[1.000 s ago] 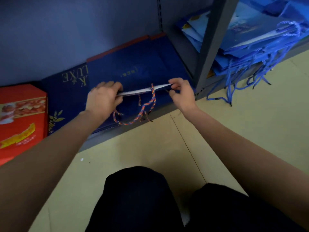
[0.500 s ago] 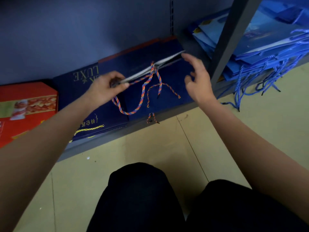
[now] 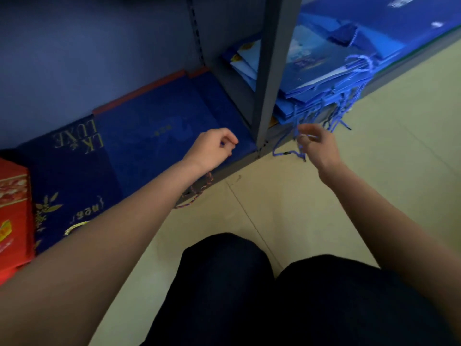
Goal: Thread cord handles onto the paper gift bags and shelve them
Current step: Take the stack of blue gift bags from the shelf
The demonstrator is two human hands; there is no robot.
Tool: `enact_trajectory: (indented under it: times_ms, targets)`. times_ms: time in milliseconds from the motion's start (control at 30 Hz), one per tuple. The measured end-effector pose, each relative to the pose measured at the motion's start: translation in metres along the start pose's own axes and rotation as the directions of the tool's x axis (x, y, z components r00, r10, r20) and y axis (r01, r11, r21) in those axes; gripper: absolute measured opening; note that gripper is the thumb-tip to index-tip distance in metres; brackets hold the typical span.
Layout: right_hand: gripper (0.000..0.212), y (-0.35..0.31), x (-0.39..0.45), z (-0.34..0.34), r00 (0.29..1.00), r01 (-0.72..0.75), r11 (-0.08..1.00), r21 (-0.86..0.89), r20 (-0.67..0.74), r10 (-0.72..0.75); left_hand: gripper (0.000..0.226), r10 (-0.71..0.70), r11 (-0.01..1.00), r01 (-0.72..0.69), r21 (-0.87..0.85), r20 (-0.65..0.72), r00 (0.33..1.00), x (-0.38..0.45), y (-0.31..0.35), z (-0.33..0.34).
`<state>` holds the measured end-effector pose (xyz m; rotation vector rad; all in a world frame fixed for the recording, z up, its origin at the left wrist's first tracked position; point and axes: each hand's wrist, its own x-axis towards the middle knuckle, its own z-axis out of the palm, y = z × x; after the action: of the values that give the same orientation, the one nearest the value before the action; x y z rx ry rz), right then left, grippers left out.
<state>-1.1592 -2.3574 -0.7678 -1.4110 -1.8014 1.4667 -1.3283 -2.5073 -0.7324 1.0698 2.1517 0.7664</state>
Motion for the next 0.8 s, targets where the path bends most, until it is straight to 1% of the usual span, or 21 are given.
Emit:
enact_trajectory:
  times_ms: [67, 133, 167, 200, 233, 267, 300, 333, 367, 433, 467, 533, 600, 700, 800]
  targets:
    - [0.028, -0.003, 0.015, -0.019, 0.999, 0.024, 1.000, -0.017, -0.029, -0.024, 0.023, 0.109, 0.994, -0.109, 0.023, 0.008, 0.994, 0.009, 0.021, 0.014]
    - [0.040, -0.006, 0.032, -0.031, 0.991, 0.102, 0.990, -0.103, -0.077, -0.110, 0.023, 0.148, 0.988, -0.148, 0.037, 0.015, 0.989, 0.018, 0.036, 0.026]
    - [0.049, -0.007, 0.041, -0.036, 0.979, 0.169, 0.966, -0.197, -0.083, -0.188, 0.023, 0.148, 0.988, -0.148, 0.039, 0.014, 0.989, 0.023, 0.040, 0.030]
    - [0.060, -0.009, 0.049, -0.040, 0.956, 0.254, 0.902, -0.348, -0.051, -0.289, 0.024, 0.137, 0.990, -0.138, 0.037, 0.013, 0.990, 0.027, 0.043, 0.032]
    - [0.071, -0.010, 0.058, -0.042, 0.919, 0.351, 0.772, -0.530, 0.037, -0.392, 0.024, 0.121, 0.992, -0.122, 0.030, 0.011, 0.993, 0.030, 0.045, 0.034]
    - [0.082, -0.011, 0.068, -0.042, 0.873, 0.438, 0.588, -0.680, 0.168, -0.457, 0.025, 0.103, 0.994, -0.104, 0.019, 0.012, 0.995, 0.032, 0.046, 0.035]
    - [0.091, -0.013, 0.077, -0.041, 0.835, 0.499, 0.419, -0.759, 0.289, -0.469, 0.026, 0.089, 0.996, -0.089, 0.012, 0.012, 0.996, 0.034, 0.047, 0.036]
    - [0.096, -0.015, 0.087, -0.038, 0.814, 0.530, 0.315, -0.787, 0.367, -0.450, 0.027, 0.080, 0.997, -0.080, 0.018, 0.015, 0.997, 0.034, 0.047, 0.037]
    - [0.097, -0.015, 0.097, -0.035, 0.815, 0.534, 0.279, -0.798, 0.399, -0.420, 0.027, 0.075, 0.997, -0.076, 0.023, 0.020, 0.997, 0.034, 0.048, 0.039]
    - [0.088, -0.008, 0.113, -0.032, 0.833, 0.514, 0.286, -0.809, 0.391, -0.391, 0.027, 0.065, 0.998, -0.065, 0.006, 0.027, 0.998, 0.035, 0.047, 0.043]
    - [0.080, -0.003, 0.117, -0.032, 0.828, 0.515, 0.288, -0.807, 0.381, -0.412, 0.027, 0.047, 0.999, -0.046, -0.010, 0.030, 0.998, 0.034, 0.046, 0.043]
    - [0.065, 0.002, 0.121, -0.038, 0.791, 0.534, 0.260, -0.804, 0.367, -0.490, 0.027, 0.026, 0.999, -0.025, -0.020, 0.033, 0.999, 0.035, 0.045, 0.043]
    - [0.054, -0.007, 0.123, -0.050, 0.761, 0.550, 0.252, -0.797, 0.353, -0.544, 0.027, 0.037, 0.999, -0.038, 0.024, 0.036, 0.999, 0.036, 0.045, 0.043]
    - [0.048, -0.033, 0.132, -0.079, 0.755, 0.556, 0.315, -0.769, 0.310, -0.577, 0.029, 0.049, 0.998, -0.051, 0.028, 0.058, 0.997, 0.038, 0.052, 0.049]
    - [0.047, -0.056, 0.138, -0.111, 0.771, 0.522, 0.416, -0.745, 0.203, -0.604, 0.034, 0.051, 0.999, -0.052, 0.005, 0.074, 0.996, 0.044, 0.066, 0.062]
